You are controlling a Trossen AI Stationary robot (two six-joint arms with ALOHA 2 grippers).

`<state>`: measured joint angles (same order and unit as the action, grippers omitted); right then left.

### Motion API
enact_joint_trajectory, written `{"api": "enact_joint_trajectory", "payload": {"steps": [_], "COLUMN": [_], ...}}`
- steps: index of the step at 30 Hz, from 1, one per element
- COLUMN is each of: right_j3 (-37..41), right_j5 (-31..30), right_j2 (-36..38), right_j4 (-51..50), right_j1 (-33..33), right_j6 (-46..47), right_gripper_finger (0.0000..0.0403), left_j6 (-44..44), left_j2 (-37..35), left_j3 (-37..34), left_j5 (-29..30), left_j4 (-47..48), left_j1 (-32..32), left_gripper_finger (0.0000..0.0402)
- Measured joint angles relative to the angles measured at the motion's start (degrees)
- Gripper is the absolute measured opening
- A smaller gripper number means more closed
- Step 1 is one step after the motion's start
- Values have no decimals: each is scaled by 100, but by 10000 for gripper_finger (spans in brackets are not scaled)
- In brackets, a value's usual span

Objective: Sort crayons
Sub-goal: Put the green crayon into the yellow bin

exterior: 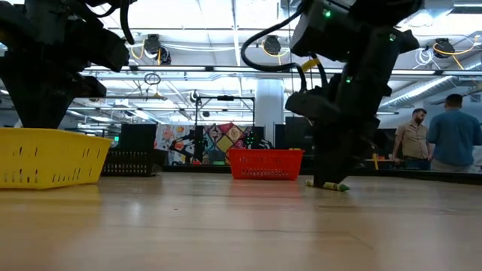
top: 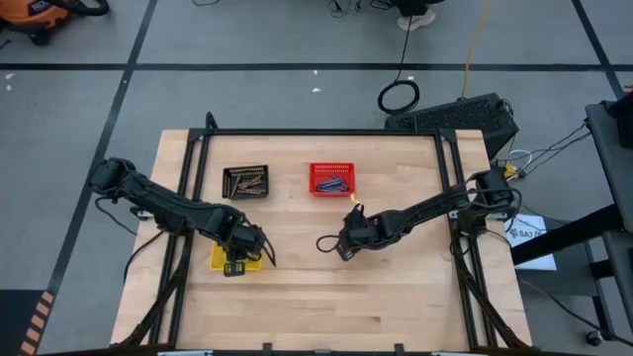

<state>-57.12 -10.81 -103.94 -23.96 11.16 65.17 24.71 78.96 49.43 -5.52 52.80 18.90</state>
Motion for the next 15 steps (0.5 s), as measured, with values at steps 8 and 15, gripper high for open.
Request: {"api": "enact_joint_trajectory", "payload": {"steps": [8,15], "right_j3": [11,17], "right_j5": [60,232], "right_j2": [-75,-79], "right_j4": [-587,-626], "right_j1": [-82,-210], "right_j6": [-692,-1044], "right_gripper_finger": [86,10], "left_j6": [-2,4], "left_j2": [0,0], "left_j3": [0,0], "left_j5": [0,0], "left_j4": [0,0], "left_j1": [0,0], "left_gripper_finger": [90,90]}}
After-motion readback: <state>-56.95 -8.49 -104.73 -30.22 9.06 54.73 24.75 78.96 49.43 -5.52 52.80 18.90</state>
